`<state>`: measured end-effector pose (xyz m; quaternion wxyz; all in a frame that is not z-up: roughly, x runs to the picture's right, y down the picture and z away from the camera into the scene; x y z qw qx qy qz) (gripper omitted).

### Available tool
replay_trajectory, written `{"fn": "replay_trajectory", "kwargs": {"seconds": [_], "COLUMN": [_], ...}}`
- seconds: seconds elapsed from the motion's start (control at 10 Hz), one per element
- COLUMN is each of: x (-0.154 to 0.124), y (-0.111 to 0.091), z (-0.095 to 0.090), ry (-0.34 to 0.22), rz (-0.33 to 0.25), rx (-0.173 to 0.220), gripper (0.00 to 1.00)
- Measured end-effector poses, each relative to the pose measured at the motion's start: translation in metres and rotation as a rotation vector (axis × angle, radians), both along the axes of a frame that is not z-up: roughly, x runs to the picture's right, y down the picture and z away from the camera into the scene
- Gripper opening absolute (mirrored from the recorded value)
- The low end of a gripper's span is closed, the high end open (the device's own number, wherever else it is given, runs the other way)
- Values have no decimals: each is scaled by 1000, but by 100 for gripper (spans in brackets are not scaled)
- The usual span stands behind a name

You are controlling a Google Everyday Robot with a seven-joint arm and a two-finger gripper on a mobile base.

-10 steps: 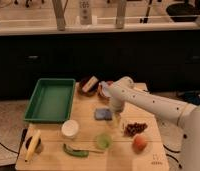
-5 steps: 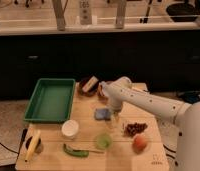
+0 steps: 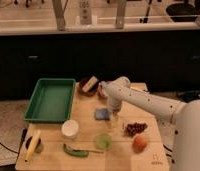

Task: Wipe tray with sponge

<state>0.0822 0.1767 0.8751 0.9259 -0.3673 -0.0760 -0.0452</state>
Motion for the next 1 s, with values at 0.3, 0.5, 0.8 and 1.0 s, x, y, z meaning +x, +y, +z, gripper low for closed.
{"fn": "replay_trajectory", "kwargs": {"seconds": [0.3, 0.5, 0.8, 1.0], "x": [0, -7, -8, -7], "y": [2, 2, 2, 2], "z": [4, 7, 9, 9], "ry": [5, 2, 7, 8], "rz": [1, -2, -1, -3], "rx": [-10, -15, -20, -22], "gripper": [73, 61, 42, 20]}}
